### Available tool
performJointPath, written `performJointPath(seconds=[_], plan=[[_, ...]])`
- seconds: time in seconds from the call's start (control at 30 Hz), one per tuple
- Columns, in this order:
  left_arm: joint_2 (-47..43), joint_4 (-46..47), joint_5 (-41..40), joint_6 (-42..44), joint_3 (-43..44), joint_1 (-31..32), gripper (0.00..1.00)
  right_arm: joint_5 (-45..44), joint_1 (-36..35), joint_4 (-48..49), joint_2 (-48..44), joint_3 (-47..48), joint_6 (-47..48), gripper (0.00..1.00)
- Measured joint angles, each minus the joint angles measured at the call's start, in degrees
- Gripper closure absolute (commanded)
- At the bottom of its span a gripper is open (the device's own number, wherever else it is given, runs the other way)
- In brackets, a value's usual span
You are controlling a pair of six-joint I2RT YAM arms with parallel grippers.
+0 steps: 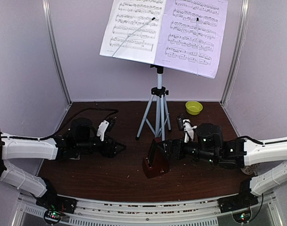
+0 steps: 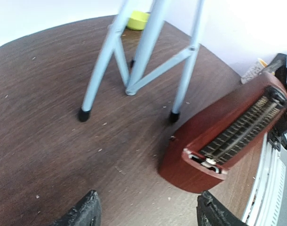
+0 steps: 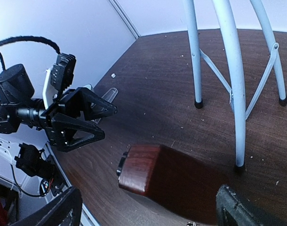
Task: Set up the instrument practice props
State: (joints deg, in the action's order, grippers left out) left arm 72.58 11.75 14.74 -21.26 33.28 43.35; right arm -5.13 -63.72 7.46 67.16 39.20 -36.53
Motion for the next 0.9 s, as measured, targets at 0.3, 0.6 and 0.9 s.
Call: performJointPath(seconds=[0.3, 0.6, 0.9], plan=[[3.0, 7.2, -3.3, 4.6, 1.2, 9.1, 0.50, -4.3, -2.8, -2.1, 2.5, 0.2, -0.2, 0.11], [10.7, 9.4, -8.2, 4.7, 6.3, 11.7, 0.56, -6.4, -2.8, -1.9, 4.6, 0.2, 0.2, 0.21], [11.0, 7.7, -12.5, 6.4, 11.9, 15.4, 0.63, -7.3, -2.8, -1.5, 4.9, 0.2, 0.9, 0.39]])
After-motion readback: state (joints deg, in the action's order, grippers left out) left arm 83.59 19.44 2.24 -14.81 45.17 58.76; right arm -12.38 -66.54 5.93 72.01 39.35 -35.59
